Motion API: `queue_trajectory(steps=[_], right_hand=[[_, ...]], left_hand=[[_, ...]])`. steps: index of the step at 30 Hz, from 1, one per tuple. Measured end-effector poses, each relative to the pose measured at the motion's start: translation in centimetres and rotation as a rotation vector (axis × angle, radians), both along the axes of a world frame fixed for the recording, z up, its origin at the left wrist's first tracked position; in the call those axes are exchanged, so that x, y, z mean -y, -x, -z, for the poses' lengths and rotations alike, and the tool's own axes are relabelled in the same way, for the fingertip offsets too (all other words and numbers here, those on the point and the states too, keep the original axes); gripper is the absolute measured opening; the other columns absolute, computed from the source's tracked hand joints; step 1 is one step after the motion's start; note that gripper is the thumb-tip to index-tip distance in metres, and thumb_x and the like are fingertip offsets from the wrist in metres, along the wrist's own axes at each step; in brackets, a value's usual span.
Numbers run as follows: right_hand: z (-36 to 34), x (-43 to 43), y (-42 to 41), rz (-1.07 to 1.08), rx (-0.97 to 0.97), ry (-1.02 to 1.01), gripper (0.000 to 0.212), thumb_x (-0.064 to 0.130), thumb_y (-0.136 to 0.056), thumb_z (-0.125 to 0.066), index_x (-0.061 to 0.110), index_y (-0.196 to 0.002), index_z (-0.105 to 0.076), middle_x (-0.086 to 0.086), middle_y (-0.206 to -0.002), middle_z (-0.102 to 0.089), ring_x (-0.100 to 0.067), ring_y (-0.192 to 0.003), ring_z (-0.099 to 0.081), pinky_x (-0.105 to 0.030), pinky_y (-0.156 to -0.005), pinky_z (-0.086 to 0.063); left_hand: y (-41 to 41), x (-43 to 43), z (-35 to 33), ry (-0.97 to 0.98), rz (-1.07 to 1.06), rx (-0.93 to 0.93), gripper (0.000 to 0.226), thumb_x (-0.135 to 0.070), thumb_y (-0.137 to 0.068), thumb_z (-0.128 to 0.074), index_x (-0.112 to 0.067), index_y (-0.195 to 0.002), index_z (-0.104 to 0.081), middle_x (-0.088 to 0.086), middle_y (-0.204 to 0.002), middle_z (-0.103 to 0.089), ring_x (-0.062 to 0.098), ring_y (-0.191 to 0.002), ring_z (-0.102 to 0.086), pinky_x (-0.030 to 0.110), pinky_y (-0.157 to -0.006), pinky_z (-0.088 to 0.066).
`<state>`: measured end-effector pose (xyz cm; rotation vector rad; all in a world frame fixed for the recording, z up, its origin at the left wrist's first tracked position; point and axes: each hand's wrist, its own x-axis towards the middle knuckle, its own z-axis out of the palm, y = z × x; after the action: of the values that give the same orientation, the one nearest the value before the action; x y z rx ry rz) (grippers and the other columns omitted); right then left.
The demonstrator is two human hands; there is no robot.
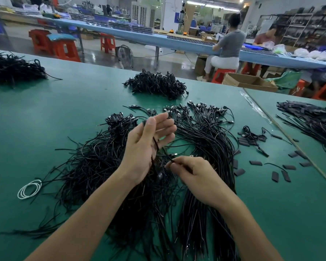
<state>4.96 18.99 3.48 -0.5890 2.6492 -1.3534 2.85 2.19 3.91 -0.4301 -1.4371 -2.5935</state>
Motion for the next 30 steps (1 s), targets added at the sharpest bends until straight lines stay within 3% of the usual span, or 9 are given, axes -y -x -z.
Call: queue_trajectory(steps=[4, 7, 10, 14, 18, 21, 26, 28, 30], right_hand=[[-1.2, 0.6, -0.4, -0.051, -0.062, -0.073, 0.021, 0.028, -0.099, -0.057, 0.021, -0.083, -0.069, 0.005, -0.057, -0.053, -0.005, -0.048, -0.040, -0.020, -0.047, -0.034], [-2.2, 0.3, -0.1, 0.038, -0.181, -0.145, 0.019, 0.035, -0.094, -0.063, 0.024, -0.081, -0.071, 0.007, -0.070, -0.064, -0.003, -0.061, -0.056, -0.028, -0.059, -0.049], [-2.7, -0.2, 0.5, 0.111, -0.271, -0.136, 0.012, 0.038, -0.088, -0.071, 0.029, -0.081, -0.072, 0.014, -0.077, -0.064, -0.001, -0.074, -0.059, -0.029, -0.069, -0.051], [-2.3, 0.0, 1.1, 0.125, -0.252, -0.014, 0.006, 0.035, -0.088, -0.073, 0.033, -0.083, -0.073, 0.014, -0.080, -0.067, -0.003, -0.077, -0.061, -0.020, -0.069, -0.047], [-1.2, 0.5, 1.3, 0.168, -0.180, 0.196, 0.008, 0.029, -0.093, -0.067, 0.030, -0.088, -0.073, 0.014, -0.072, -0.069, -0.001, -0.063, -0.058, -0.021, -0.060, -0.046], [-0.3, 0.6, 1.1, 0.181, -0.149, 0.209, 0.017, 0.031, -0.097, -0.060, 0.025, -0.087, -0.072, 0.007, -0.064, -0.063, 0.000, -0.047, -0.046, -0.013, -0.047, -0.032], [0.3, 1.8, 0.1, 0.089, -0.099, 0.078, 0.040, 0.019, -0.099, -0.057, 0.036, -0.064, -0.058, 0.003, -0.061, -0.059, -0.003, -0.052, -0.045, -0.018, -0.049, -0.036], [0.6, 2.1, -0.1, 0.036, -0.101, -0.051, 0.036, 0.016, -0.099, -0.056, 0.032, -0.067, -0.057, 0.005, -0.061, -0.057, -0.008, -0.052, -0.045, -0.020, -0.050, -0.037], [0.9, 2.1, -0.3, -0.032, -0.051, -0.169, 0.023, 0.018, -0.101, -0.053, 0.022, -0.082, -0.065, 0.005, -0.063, -0.057, -0.010, -0.050, -0.045, -0.022, -0.047, -0.036]], left_hand=[[0.4, 0.0, 2.1, 0.673, -0.318, -0.202, 0.033, -0.033, -0.100, -0.047, -0.016, -0.123, -0.065, -0.007, -0.112, -0.072, 0.006, -0.106, -0.068, 0.025, -0.091, -0.056], [0.1, 0.2, 2.8, 0.881, -0.212, -0.186, 0.027, -0.036, -0.102, -0.048, -0.025, -0.087, -0.068, -0.010, -0.079, -0.072, 0.004, -0.073, -0.069, 0.027, -0.069, -0.057], [-0.6, -0.1, 2.3, 0.807, 0.009, 0.036, 0.051, -0.055, -0.096, -0.040, -0.017, -0.070, -0.063, 0.002, -0.054, -0.064, 0.015, -0.041, -0.058, 0.024, -0.044, -0.047], [-1.0, 0.2, 1.2, 0.693, 0.206, 0.244, 0.066, -0.063, -0.096, -0.032, -0.023, -0.051, -0.059, -0.006, -0.040, -0.042, 0.009, -0.031, -0.033, 0.015, -0.033, -0.028], [-1.0, 1.2, 0.5, 0.240, 0.544, 0.296, 0.053, -0.049, -0.100, -0.041, -0.015, -0.061, -0.055, -0.007, -0.042, -0.042, 0.003, -0.028, -0.034, 0.014, -0.030, -0.032], [-1.2, 1.7, -0.1, 0.011, 0.674, 0.276, 0.037, -0.038, -0.098, -0.051, -0.013, -0.074, -0.064, -0.005, -0.054, -0.055, 0.001, -0.038, -0.049, 0.014, -0.037, -0.044], [-0.9, 0.2, -0.3, -0.160, 0.383, 0.240, 0.030, -0.022, -0.094, -0.053, -0.003, -0.097, -0.075, 0.010, -0.085, -0.072, 0.014, -0.071, -0.071, 0.021, -0.062, -0.058], [-0.6, -0.3, 0.3, 0.000, 0.233, 0.187, 0.025, -0.015, -0.098, -0.049, -0.001, -0.106, -0.068, 0.012, -0.095, -0.074, 0.018, -0.082, -0.072, 0.024, -0.070, -0.058], [-0.3, -0.4, 1.1, 0.295, 0.068, 0.100, 0.023, -0.005, -0.105, -0.042, -0.003, -0.110, -0.065, 0.010, -0.098, -0.074, 0.019, -0.087, -0.072, 0.025, -0.076, -0.058]])
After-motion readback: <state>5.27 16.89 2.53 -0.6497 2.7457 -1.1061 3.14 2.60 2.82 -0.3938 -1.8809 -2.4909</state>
